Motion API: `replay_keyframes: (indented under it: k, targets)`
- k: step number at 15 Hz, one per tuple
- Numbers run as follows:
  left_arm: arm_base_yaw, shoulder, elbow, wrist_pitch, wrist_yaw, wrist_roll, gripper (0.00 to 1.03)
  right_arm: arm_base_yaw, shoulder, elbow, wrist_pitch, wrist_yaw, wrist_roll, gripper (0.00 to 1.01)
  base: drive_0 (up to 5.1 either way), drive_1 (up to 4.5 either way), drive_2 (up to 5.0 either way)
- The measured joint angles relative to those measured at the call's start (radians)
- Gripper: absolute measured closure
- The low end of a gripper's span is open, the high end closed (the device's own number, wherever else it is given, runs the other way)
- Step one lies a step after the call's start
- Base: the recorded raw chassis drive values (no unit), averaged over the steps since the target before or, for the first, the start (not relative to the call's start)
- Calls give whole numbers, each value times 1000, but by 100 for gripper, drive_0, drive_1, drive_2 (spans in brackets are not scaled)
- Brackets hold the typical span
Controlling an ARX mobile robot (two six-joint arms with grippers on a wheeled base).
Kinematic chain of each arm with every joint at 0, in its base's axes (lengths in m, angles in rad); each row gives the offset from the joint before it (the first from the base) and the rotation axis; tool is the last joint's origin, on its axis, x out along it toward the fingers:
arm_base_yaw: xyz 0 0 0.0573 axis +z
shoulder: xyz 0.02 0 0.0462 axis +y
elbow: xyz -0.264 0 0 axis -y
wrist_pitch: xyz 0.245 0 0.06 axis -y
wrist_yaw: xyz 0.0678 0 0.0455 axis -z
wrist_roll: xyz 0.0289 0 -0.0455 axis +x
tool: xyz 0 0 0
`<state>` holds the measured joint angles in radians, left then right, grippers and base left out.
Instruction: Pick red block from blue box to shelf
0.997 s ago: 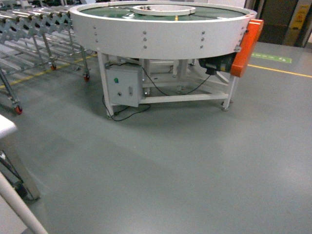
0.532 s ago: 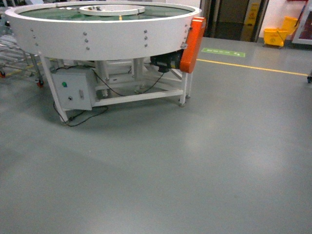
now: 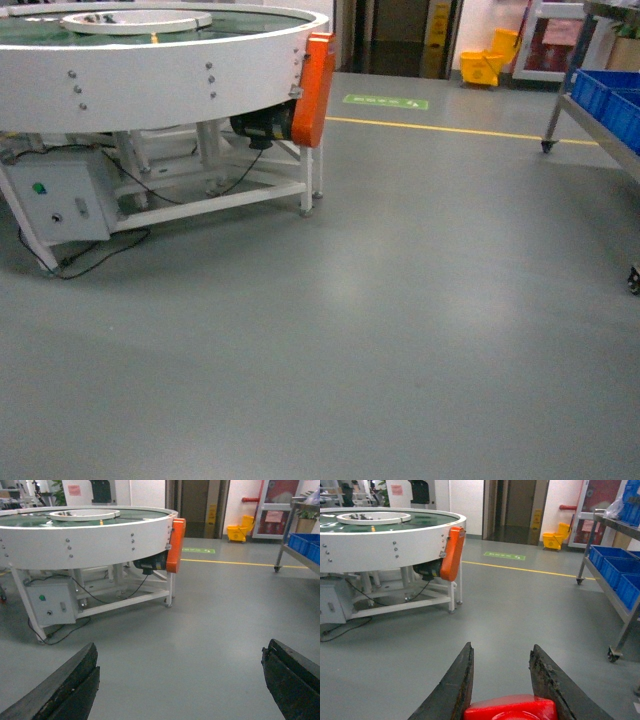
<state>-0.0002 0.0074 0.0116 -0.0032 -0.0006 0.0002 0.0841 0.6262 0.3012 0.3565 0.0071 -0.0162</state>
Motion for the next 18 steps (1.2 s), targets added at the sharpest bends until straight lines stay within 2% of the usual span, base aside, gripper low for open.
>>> replay_keyframes:
  k: [4, 18]
  targets:
    - [0, 0, 0, 0, 0, 0, 5, 0, 0, 0, 0, 0, 0, 74, -163, -163, -163]
    - [0, 0, 0, 0, 0, 0, 5, 0, -4, 0, 0, -3, 0, 74, -164, 261, -588]
